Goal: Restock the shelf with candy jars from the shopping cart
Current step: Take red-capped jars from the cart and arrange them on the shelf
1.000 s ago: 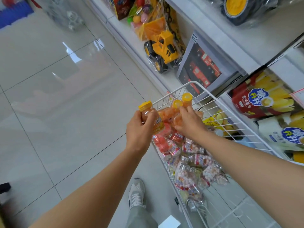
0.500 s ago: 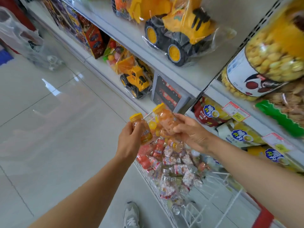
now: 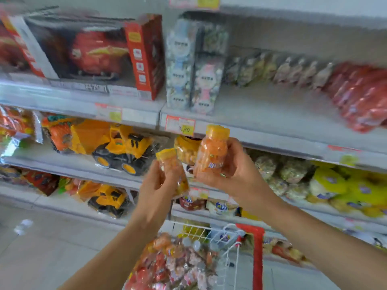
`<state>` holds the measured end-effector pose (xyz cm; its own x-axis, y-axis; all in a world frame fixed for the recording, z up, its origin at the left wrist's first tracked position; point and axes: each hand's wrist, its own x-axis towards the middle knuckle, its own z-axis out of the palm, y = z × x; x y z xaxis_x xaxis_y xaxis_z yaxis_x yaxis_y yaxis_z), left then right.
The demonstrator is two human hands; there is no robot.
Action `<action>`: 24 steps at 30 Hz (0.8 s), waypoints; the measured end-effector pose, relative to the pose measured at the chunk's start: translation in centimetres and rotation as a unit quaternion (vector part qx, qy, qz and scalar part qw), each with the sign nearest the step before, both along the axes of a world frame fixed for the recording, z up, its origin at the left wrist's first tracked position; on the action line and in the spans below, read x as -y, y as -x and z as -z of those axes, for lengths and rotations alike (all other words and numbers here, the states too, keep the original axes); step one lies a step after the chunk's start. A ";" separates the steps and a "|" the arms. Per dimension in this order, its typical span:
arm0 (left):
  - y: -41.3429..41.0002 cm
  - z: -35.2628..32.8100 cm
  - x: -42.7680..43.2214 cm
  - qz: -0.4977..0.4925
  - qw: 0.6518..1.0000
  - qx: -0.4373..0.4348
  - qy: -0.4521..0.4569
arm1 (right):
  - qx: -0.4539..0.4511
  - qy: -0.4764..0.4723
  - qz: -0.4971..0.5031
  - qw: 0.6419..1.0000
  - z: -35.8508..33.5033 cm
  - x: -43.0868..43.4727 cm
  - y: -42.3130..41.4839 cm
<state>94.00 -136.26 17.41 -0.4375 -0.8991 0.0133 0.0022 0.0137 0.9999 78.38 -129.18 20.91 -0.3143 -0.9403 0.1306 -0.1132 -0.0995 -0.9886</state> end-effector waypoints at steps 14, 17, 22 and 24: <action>21.4 -9.4 -5.9 0.167 0.969 -0.027 0.182 | -0.138 0.090 0.256 0.953 -6.3 -12.4 19.3; 25.7 -9.5 -8.1 0.201 0.956 0.000 0.213 | -0.158 0.080 0.307 0.935 -6.1 -15.4 23.4; 32.2 -9.4 -12.3 0.200 0.947 0.036 0.249 | -0.191 0.041 0.379 0.905 -5.3 -20.6 30.6; 34.6 -9.4 -13.9 0.198 0.944 0.037 0.262 | -0.202 0.038 0.404 0.891 -5.1 -22.5 33.3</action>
<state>59.41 -122.31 26.81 -0.7552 -0.5428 0.3674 0.0415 0.5198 0.8533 45.10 -106.66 25.99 -0.7977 -0.4116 0.4407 -0.5238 0.1108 -0.8446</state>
